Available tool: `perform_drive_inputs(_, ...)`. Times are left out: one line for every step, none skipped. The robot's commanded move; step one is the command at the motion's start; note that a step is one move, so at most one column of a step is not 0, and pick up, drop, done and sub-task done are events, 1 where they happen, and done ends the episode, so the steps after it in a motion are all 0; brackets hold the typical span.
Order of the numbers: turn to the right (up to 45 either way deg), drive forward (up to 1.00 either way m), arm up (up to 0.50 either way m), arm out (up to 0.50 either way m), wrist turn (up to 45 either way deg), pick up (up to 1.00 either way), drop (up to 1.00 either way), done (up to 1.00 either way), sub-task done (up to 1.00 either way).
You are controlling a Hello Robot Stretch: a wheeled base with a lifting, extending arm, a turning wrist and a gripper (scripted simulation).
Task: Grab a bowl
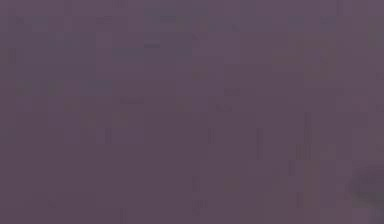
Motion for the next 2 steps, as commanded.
perform_drive_inputs(0.0, 0.0, 0.0, 0.0, 0.0, 1.0, 0.0, 0.0, 0.0)
perform_drive_inputs(0.0, 0.0, 0.1, 0.0, 0.0, 0.0, 0.0, 0.0, 0.0)
